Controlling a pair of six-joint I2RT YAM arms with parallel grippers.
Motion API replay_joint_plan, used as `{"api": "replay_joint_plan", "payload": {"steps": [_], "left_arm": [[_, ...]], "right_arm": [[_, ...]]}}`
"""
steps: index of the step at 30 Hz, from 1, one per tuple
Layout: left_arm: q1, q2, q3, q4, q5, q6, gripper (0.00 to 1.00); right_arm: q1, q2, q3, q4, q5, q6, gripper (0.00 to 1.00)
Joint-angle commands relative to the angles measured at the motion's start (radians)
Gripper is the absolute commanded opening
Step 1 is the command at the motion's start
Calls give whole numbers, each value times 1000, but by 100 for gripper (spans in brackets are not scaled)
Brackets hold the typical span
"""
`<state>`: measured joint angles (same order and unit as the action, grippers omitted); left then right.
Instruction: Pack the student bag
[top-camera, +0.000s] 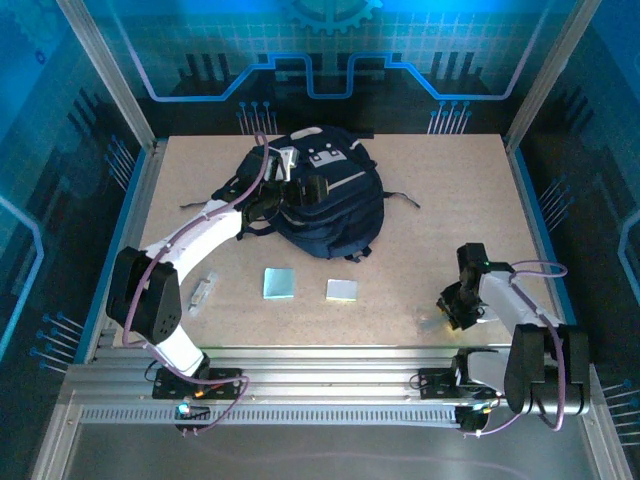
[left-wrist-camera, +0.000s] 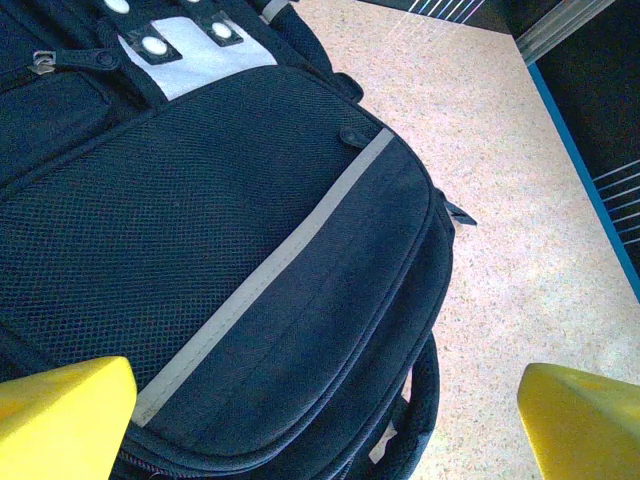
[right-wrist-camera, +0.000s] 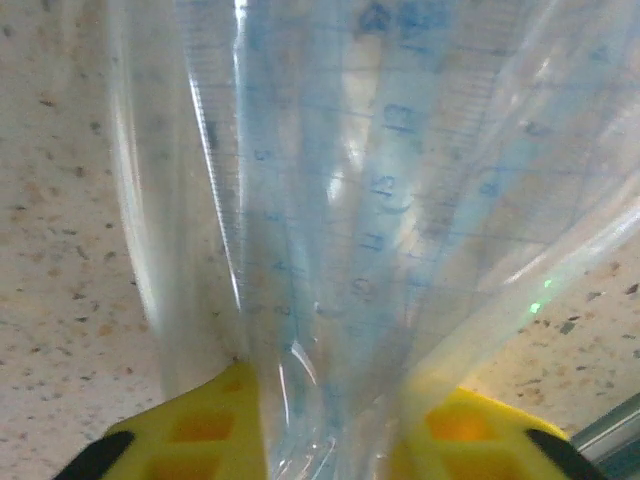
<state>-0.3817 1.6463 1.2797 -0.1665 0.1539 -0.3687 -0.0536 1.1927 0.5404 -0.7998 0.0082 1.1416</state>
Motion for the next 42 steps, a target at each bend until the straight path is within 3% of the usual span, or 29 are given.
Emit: {"api": "replay_joint_plan", "payload": {"steps": [1,6,11,15,25,30,35,38,42], "left_arm": [[2,-22,-4,16,19,-24,99],[1,-15,-4,19,34,-32,99],[-2,17,24,1,44,-10,99],[-22,62,75,-51,16,97,99],[-189,275,309,-245,-294,430,99],[-243,391,439,-325,-472,489,99],[-247,474,520,-364,-546,540,95],[-246,530,582,-426,-570,554,82],[-245,530,593,-432,-554,539,40]], "right_arm": [[10,11,-25,200,10,-56,18],[19,-7,32,161,18,-134,0],[20,-16,100,129,0,-210,0],[21,-12,195,124,-83,-309,0],[38,161,491,114,-259,-512,0],[40,198,528,163,-309,-505,0],[46,192,502,196,-300,-495,0],[46,187,485,199,-287,-500,0],[45,188,487,200,-299,-512,0]]}}
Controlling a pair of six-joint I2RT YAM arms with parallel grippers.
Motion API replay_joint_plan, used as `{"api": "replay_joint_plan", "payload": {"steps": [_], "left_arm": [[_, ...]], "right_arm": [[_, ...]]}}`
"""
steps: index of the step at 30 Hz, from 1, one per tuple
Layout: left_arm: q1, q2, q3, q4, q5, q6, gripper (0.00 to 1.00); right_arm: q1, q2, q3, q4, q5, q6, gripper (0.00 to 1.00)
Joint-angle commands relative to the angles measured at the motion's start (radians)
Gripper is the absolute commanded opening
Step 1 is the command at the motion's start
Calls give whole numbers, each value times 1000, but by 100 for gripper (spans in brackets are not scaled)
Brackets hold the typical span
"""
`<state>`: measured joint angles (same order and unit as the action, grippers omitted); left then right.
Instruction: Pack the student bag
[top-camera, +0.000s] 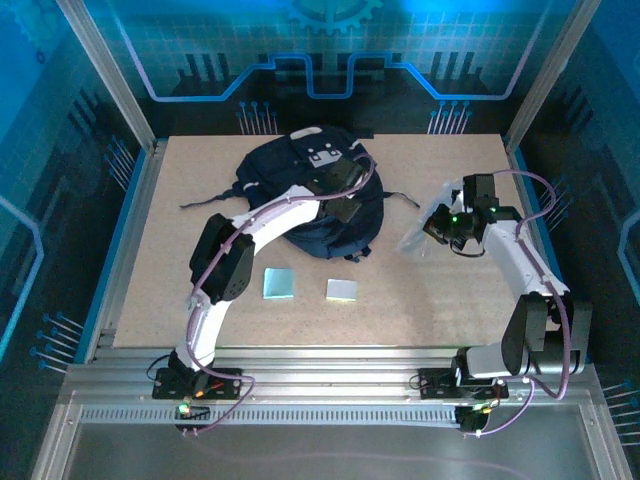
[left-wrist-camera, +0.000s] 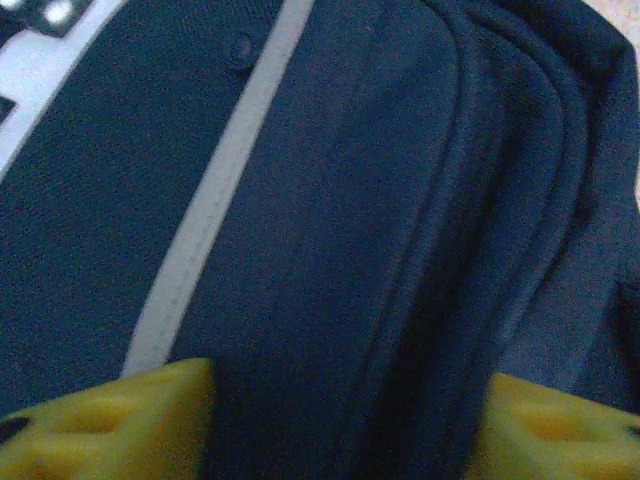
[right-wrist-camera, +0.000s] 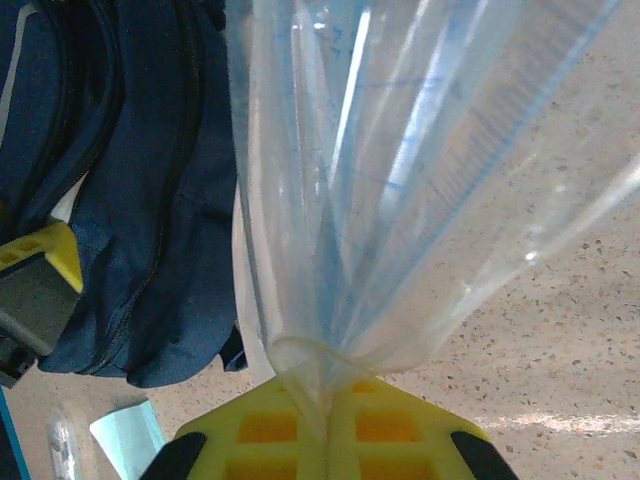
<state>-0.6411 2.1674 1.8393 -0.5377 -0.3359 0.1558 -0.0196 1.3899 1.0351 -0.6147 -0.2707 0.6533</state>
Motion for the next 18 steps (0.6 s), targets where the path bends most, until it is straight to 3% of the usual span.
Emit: {"api": "replay_joint_plan", "payload": {"steps": [1,2,3,8,18], "left_arm": [[14,2,35,-61,-54,6,19],[14,-7,43,-70,-38,-4,6],[13,-20,58,-86,-14,-17,0],[22,-70,132,-140,46,-50,0],[147,-149,204,-101,340,-227,0]], "right_arm": [[10,-10,-5,16,-25,-24,0],[11,-9,-2,19,-31,-23,0],[12,-9,-1,21,-37,-22,0],[53,10,19,73,-82,22,0],[211,182,131,374,-195,256,0]]}}
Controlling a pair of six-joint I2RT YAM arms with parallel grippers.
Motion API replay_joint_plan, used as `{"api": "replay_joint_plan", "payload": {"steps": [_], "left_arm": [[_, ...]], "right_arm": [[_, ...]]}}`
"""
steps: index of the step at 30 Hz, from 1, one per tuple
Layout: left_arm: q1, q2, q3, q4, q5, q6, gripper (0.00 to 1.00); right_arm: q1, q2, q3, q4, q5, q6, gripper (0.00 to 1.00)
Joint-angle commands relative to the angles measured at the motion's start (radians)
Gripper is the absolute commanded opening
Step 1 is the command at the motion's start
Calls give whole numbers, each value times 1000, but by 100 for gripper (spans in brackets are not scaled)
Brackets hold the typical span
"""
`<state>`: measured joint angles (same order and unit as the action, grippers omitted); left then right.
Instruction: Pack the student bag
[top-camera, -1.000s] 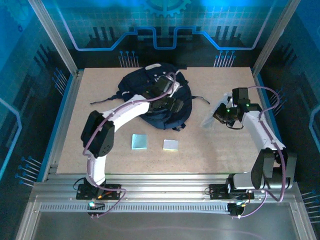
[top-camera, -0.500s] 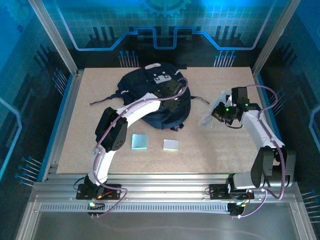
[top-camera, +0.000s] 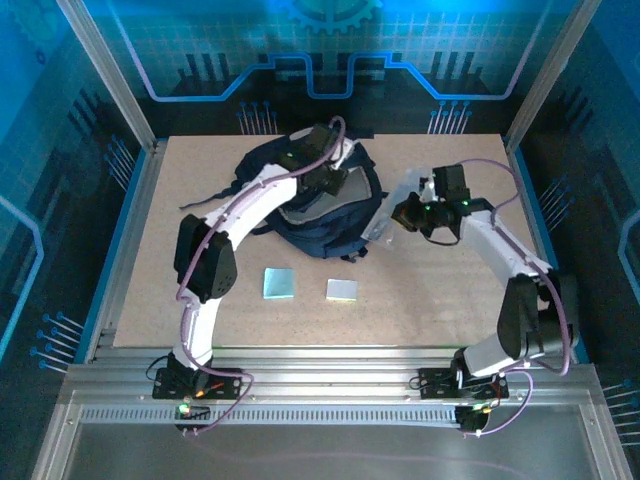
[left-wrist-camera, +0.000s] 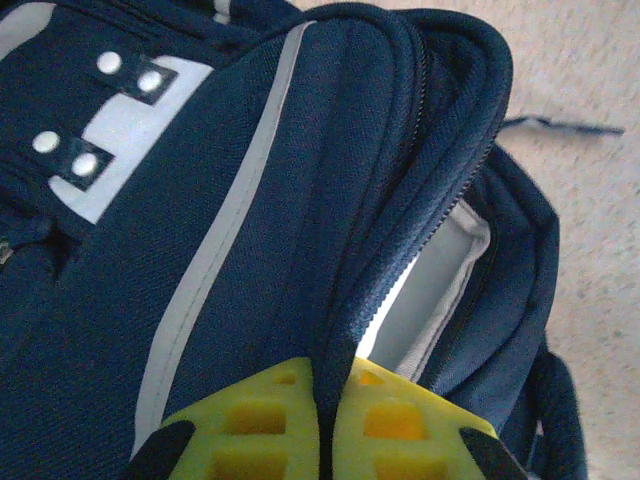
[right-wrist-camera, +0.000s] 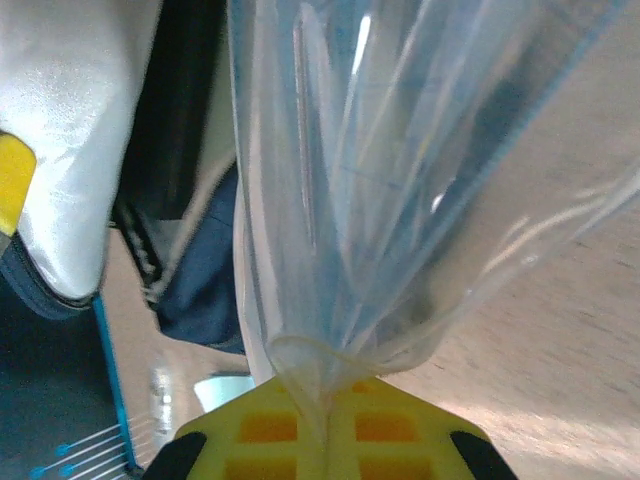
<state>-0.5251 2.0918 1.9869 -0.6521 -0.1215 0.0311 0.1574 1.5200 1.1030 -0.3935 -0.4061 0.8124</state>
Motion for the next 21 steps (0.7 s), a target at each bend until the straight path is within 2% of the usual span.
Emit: {"api": "replay_joint_plan", "payload": {"steps": [1,7,14,21], "left_arm": [[41,-70,75,14,141,-113,0],[53,-33,173,-1,156,-115,0],[64,-33,172,45,183,-204,0],[63,-32,164,114,260,-291,0]], "right_arm": [[53,85,94,173,-59,116,0],[139,296,268,273,-13,231,0],[208,553,429,459,-6,369,0],[243,758,587,541,10,477,0]]}}
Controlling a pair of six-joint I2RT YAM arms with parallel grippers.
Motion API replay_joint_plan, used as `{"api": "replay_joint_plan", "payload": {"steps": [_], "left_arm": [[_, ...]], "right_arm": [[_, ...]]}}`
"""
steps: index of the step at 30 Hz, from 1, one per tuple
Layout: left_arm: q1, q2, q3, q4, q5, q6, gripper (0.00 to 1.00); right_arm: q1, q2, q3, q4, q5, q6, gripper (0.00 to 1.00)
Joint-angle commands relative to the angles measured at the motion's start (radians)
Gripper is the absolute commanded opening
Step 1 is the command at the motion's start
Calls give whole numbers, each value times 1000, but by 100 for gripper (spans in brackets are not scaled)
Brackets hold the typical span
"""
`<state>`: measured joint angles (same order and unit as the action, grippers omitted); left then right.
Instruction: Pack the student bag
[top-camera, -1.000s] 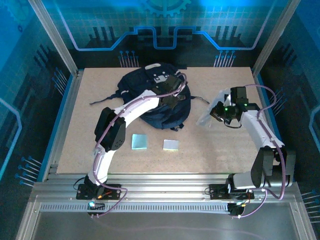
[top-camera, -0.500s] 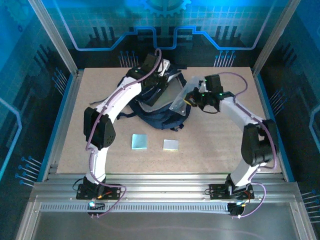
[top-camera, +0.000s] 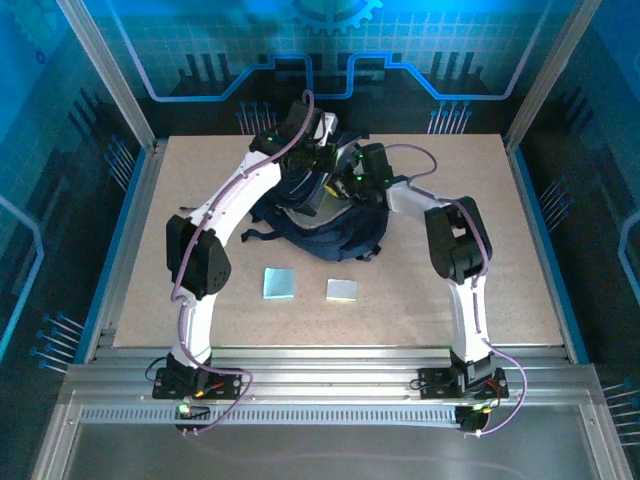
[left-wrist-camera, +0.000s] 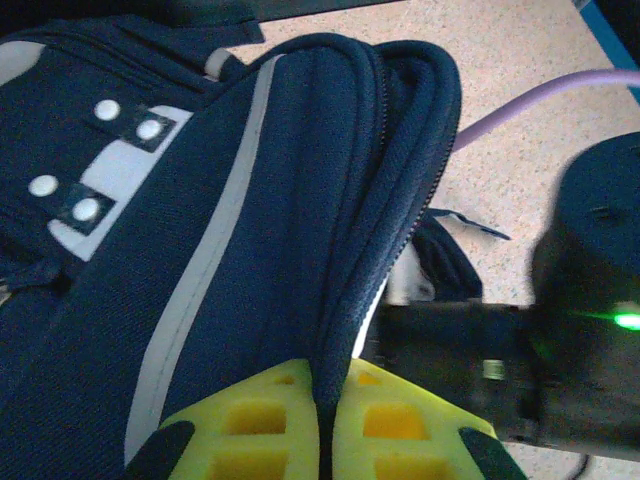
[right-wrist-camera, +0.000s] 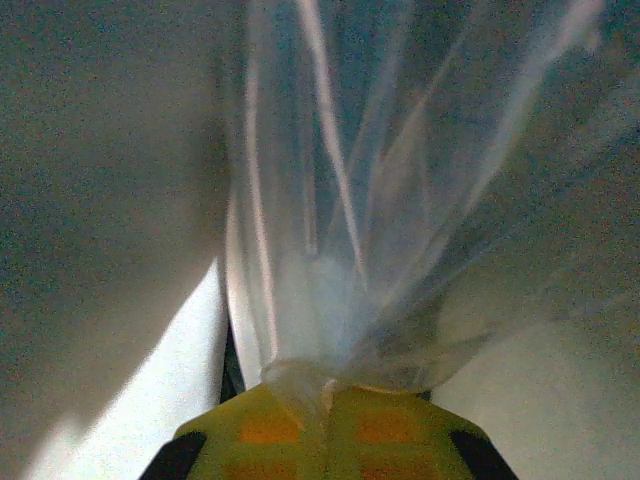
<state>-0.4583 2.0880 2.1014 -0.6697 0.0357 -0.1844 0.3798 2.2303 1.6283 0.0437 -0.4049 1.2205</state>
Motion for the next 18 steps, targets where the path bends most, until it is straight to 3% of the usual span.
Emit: {"api": "replay_joint_plan", "payload": {"steps": [1,8,13,18], "left_arm": [[-3,-25,49,141,114,-86,0],[-4,15,92,156,123,-115,0],[-2,55,122,160,109,-115,0],[-3,78,123,193,123,-161,0]], "right_arm": [[24,66,79,113,10,85,0],[49,170,231,82,-52,100,4],[30,102,161,-4,-78,7,26],[-38,-84,12,-77,-98,-131,43]]}}
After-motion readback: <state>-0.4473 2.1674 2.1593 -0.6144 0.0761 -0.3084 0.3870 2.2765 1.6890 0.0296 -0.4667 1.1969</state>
